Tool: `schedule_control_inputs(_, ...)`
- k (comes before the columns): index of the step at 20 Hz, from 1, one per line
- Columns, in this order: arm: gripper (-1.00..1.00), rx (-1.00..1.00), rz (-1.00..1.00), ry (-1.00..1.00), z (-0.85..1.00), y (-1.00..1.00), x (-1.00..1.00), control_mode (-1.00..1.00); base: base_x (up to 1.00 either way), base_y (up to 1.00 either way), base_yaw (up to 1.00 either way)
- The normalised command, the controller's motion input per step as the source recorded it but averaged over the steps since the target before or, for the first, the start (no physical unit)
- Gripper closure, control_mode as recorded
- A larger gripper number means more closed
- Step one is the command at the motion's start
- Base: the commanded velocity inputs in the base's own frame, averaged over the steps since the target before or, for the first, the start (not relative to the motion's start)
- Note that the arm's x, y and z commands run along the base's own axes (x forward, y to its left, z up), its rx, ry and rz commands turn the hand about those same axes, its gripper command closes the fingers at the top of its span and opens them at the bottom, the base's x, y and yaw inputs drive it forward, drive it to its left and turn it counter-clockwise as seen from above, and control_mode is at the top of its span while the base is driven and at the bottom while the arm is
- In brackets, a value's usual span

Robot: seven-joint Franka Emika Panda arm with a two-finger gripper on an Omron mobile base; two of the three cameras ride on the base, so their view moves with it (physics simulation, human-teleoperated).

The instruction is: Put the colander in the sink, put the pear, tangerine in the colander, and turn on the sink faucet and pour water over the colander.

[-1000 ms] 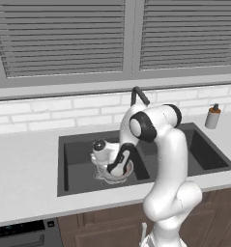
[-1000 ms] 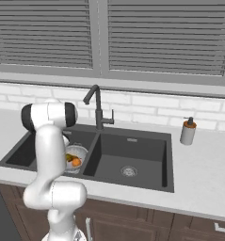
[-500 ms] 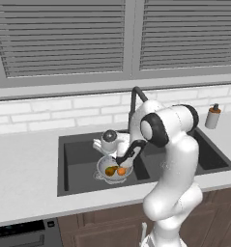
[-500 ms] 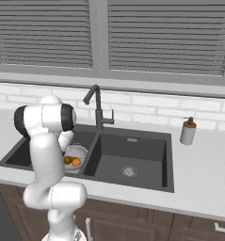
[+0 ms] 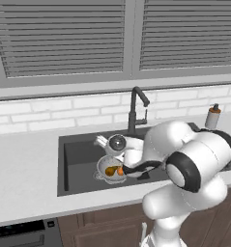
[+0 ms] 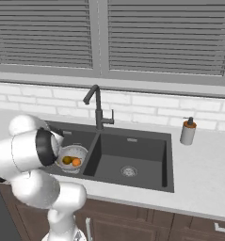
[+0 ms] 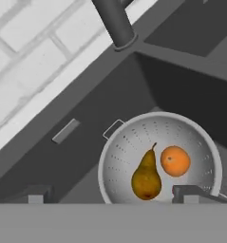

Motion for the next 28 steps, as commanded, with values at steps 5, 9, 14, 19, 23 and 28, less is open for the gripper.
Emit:
schedule_control_inputs(5, -1.00, 0.00, -0.08, 0.01, 1.00, 0.17, -0.56, -1.00, 0.00, 0.00, 0.00)
schedule_control_inputs(9, -1.00, 0.00, 0.00, 0.16, 1.00, 0.01, -0.33, -1.00, 0.00, 0.00, 0.00)
schedule_control_inputs(14, -1.00, 0.00, 0.00, 0.22, 1.00, 0.00, -0.37, -1.00, 0.00, 0.00, 0.00)
schedule_control_inputs(19, -1.00, 0.00, 0.00, 0.15, 0.63, -0.10, -0.53, -1.00, 0.00, 0.00, 0.00)
schedule_control_inputs(23, -1.00, 0.10, 0.00, 0.04, 0.11, -0.50, -0.44, -1.00, 0.00, 0.00, 0.00)
schedule_control_inputs(28, -1.00, 0.19, -0.08, -0.01, 0.00, -0.64, -0.11, -1.00, 0.00, 0.00, 0.00)
